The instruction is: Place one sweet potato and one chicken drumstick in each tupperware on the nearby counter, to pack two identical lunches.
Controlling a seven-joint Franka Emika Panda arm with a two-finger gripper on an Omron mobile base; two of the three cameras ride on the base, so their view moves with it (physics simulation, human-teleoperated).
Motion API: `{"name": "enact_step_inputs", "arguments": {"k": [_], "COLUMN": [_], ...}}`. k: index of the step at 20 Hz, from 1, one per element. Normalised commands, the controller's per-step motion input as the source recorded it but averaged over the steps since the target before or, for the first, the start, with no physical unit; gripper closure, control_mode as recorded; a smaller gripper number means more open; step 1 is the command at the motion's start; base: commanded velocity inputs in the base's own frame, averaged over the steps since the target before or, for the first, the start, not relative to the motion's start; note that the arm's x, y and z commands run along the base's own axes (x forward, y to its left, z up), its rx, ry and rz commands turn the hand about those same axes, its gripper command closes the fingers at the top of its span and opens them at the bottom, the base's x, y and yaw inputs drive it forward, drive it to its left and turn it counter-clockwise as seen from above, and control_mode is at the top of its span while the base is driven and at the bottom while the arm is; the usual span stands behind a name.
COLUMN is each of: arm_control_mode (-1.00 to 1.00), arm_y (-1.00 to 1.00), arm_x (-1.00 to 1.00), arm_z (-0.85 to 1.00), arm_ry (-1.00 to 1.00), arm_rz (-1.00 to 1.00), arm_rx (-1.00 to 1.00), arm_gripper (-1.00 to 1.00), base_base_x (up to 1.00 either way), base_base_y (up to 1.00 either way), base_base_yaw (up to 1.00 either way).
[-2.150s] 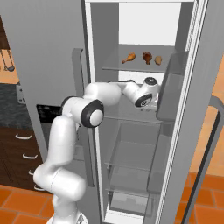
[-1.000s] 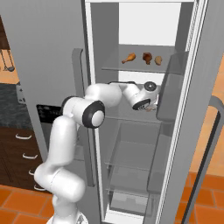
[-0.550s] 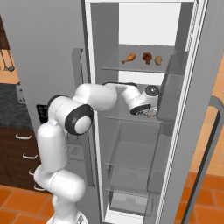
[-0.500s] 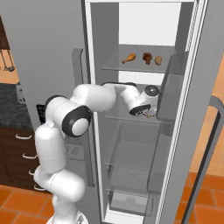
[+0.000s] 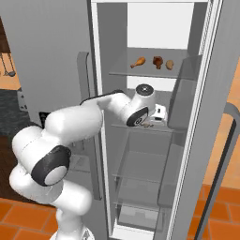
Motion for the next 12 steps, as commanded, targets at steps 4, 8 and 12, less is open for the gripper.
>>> {"name": "enact_step_inputs", "arguments": {"k": [4, 8, 12], "arm_control_mode": [-1.0, -1.0, -1.0], "arm_y": [0.61, 0.57, 0.56], "arm_x": [-0.94, -1.0, -0.95], "arm_z": [0.16, 0.16, 0.19], "arm_ry": [0.17, 0.01, 0.0], "arm_rz": [-0.3, -0.31, -0.06], "arm_rx": [0.0, 0.0, 0.0], "arm_gripper": [1.0, 1.0, 1.0], "base_base_x": [0.0, 0.0, 0.0], "base_base_y": [0.0, 0.0, 0.0], "base_base_yaw": [0.0, 0.0, 0.0]}}
